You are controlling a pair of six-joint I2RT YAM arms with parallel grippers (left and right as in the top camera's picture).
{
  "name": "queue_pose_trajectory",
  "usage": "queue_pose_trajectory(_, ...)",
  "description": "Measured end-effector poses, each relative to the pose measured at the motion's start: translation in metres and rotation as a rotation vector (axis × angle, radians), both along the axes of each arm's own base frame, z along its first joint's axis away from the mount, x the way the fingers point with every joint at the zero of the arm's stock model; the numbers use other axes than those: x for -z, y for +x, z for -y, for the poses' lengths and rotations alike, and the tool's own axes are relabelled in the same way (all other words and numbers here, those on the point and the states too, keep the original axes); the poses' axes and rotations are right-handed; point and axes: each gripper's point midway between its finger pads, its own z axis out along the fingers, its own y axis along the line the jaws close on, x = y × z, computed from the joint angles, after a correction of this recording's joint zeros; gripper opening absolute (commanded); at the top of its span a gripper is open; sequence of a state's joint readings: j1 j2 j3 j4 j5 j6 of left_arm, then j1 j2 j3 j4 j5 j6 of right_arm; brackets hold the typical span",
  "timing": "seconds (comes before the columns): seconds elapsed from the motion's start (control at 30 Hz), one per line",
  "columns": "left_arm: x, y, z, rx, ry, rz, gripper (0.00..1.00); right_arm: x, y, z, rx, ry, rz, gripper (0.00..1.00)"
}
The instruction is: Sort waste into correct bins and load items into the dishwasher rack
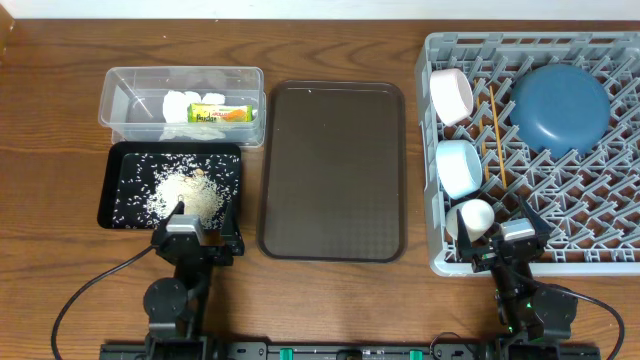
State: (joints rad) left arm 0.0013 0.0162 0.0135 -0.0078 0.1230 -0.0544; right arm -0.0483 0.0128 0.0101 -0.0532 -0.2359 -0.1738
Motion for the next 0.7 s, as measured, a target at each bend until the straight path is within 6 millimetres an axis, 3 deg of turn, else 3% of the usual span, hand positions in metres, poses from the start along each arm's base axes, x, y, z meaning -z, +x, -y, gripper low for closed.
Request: queue_pose_trajectory(0.7,0.0003,-0.0005,-0.0031,-0.018,0.005,-0.005,0.90,0.0000,0.0000,0.0001,0.000,0.000,0.000,0.99)
